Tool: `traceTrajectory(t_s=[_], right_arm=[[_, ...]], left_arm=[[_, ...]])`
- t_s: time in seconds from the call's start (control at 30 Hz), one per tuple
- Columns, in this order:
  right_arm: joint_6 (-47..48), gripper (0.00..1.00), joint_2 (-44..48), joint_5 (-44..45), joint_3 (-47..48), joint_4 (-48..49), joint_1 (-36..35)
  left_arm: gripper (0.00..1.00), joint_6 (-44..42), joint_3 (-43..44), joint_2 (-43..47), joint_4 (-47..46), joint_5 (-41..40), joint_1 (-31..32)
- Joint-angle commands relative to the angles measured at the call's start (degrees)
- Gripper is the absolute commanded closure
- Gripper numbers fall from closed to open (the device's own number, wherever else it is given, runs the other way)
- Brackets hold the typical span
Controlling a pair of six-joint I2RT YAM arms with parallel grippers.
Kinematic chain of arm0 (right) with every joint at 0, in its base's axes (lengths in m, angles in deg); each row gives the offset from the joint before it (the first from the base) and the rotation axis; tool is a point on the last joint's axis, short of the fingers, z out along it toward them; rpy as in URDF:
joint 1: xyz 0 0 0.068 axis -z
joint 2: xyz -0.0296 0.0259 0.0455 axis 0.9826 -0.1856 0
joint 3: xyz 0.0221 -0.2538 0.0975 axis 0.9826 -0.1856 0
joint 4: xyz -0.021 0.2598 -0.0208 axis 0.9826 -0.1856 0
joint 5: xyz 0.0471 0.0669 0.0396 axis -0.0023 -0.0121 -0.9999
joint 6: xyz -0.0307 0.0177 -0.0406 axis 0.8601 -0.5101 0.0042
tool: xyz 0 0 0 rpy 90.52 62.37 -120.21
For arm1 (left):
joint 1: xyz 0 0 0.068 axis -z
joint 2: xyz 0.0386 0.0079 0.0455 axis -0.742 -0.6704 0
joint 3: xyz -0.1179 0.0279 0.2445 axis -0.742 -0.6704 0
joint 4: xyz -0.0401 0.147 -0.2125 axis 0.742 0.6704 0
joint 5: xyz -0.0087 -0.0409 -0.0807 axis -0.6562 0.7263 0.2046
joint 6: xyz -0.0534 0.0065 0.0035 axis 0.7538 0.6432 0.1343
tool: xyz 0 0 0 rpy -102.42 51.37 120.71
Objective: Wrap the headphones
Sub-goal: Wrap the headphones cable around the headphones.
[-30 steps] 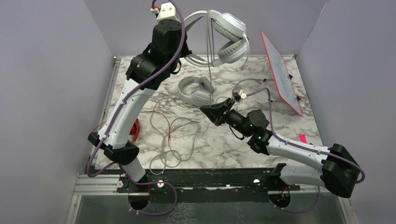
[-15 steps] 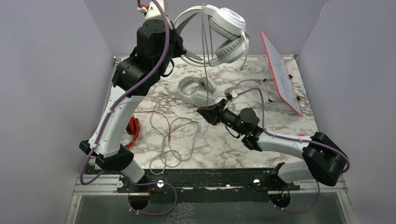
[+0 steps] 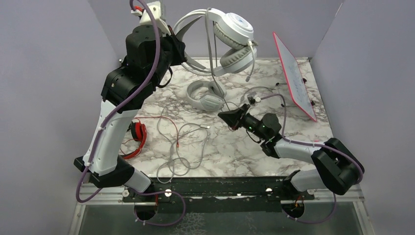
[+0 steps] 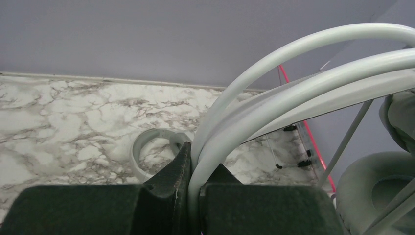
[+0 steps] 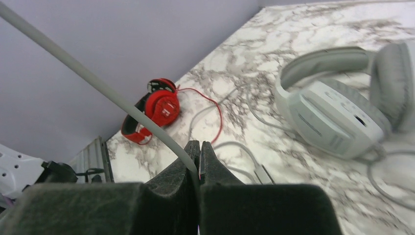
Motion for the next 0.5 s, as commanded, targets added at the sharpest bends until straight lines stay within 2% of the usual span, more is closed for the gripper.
traceTrajectory(t_s=[0.0,0.17,0.23,0.3,0.4,0.47], right_arm=[[0.2,1.00,3.9,-2.3,-7.0,-2.9,4.9],[1.2,1.00,11.8,-7.0,-10.7,-9.0,8.9],[2.6,1.00,13.1,-6.8,-10.2,-12.4,9.2],[3.4,1.00,12.3,-7.7,-9.0,-13.6,10.9],[4.3,0.99,7.6,-16.3,-1.8,-17.3,15.4],[3.8,1.00,4.7,-19.8,2.9,-22.6,19.4]], left_arm=[[1.00,1.6,3.2,2.4,-3.4,2.2,-0.2],[1.00,1.0,-0.1,3.7,-2.3,4.6,-0.2],[1.00,1.4,-1.5,3.9,-2.8,8.5,-0.2],[1.00,1.4,-4.5,4.4,-5.1,17.5,-0.2],[1.00,0.5,-13.5,7.1,-9.9,35.0,-0.3],[1.00,-1.4,-18.8,9.5,-10.2,41.4,-0.3]])
